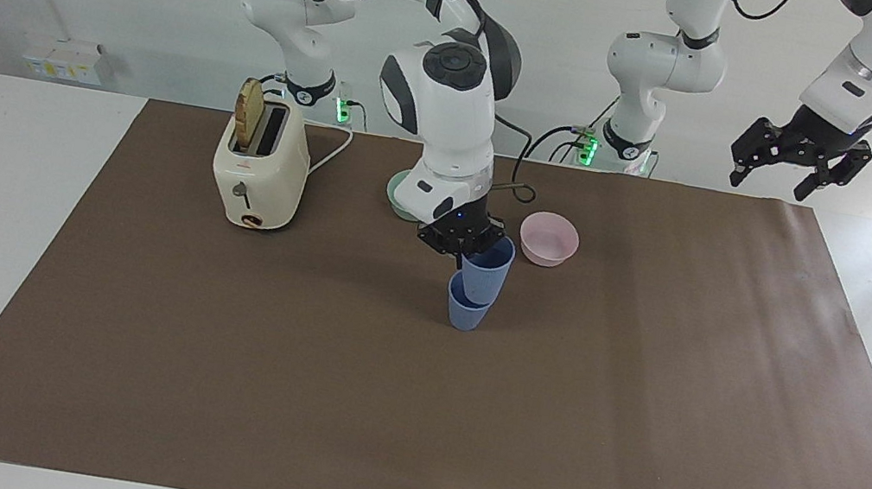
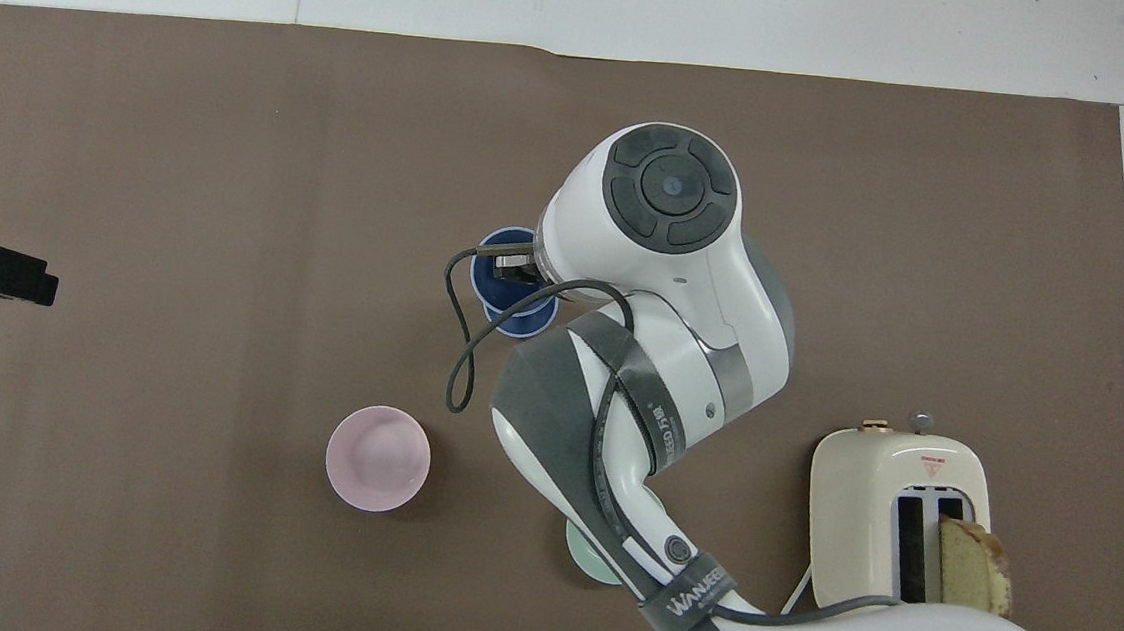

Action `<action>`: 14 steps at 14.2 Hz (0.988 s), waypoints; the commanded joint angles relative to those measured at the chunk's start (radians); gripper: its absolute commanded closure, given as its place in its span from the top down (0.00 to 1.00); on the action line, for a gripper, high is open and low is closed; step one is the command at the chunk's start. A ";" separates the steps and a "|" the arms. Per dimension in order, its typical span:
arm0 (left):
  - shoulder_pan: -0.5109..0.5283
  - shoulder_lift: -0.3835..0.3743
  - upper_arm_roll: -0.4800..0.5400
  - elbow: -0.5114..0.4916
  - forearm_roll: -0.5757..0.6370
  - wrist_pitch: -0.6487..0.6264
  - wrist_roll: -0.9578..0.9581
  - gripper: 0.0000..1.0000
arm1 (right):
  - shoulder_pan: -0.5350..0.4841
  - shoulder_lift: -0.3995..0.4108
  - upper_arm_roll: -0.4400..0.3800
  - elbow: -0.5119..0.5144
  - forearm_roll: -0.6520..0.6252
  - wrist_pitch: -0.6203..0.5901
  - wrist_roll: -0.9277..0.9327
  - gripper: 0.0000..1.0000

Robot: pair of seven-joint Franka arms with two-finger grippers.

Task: Stack blue cups with both arms
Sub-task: 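Lower the blue cup into the placed cup and open the right gripper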

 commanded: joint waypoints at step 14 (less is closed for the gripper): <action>0.019 -0.029 -0.009 -0.035 -0.011 0.006 -0.003 1.00 | -0.007 0.006 0.006 -0.050 -0.007 -0.005 0.016 0.00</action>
